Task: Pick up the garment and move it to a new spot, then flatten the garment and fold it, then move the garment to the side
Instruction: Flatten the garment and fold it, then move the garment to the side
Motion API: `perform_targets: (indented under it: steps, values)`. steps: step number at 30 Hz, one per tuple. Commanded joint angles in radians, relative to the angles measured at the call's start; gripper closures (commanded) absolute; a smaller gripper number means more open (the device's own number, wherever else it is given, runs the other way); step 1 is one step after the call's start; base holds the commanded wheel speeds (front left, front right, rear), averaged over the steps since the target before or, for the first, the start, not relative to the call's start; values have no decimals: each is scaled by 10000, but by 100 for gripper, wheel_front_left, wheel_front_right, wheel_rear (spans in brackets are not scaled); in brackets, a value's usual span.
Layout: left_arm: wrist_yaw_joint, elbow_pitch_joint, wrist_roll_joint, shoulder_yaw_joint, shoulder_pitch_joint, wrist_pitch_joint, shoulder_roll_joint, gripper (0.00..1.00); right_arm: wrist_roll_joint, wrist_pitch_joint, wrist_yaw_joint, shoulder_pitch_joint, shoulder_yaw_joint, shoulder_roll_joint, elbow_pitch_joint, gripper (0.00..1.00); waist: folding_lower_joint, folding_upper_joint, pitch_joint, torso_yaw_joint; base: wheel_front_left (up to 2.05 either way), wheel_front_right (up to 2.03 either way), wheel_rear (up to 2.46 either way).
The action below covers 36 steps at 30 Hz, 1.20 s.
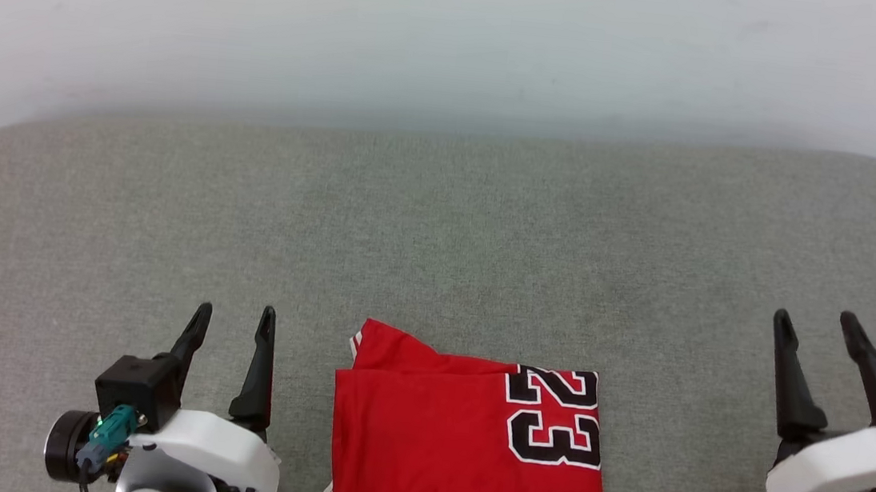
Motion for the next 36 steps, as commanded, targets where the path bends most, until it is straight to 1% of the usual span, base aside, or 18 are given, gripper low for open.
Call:
perform_targets:
  steps: [1, 5, 11, 17, 27, 32, 36]
  values:
    - [13, 17, -22, 41, 122, -42, -16, 0, -60, -73, -5, 188, -7, 50, -136, 0, 0, 0, -116, -25, 0, 0, 0]
    - [33, 131, -51, 41, 400, -72, -1, 0, -328, -132, -5, 864, 75, 336, -699, 0, 0, 0, -449, -4, 0, 0, 0]
    - [102, 182, -81, 80, 692, -107, 32, 0, -549, 40, -5, 1772, 290, 552, -1445, 0, 0, 0, -715, 62, 0, 0, 0]
    - [163, 159, -89, 191, 921, -135, 29, 0, -487, 283, -5, 2163, 426, 664, -1895, 0, 0, 0, -831, 20, 0, 0, 0]
    - [153, 17, -19, 257, 973, -165, -11, 0, -299, 560, -5, 2245, 327, 760, -2006, 0, 0, 0, -756, 47, 0, 0, 0]
    - [147, -57, 77, 289, 874, -177, -36, 0, -13, 752, -5, 2180, -93, 791, -1795, 0, 0, 0, -694, 112, 0, 0, 0]
    - [128, -163, 149, 320, 743, -189, -53, 0, 561, 1065, -5, 2055, -658, 596, -1365, 0, 0, 0, -549, 234, 0, 0, 0]
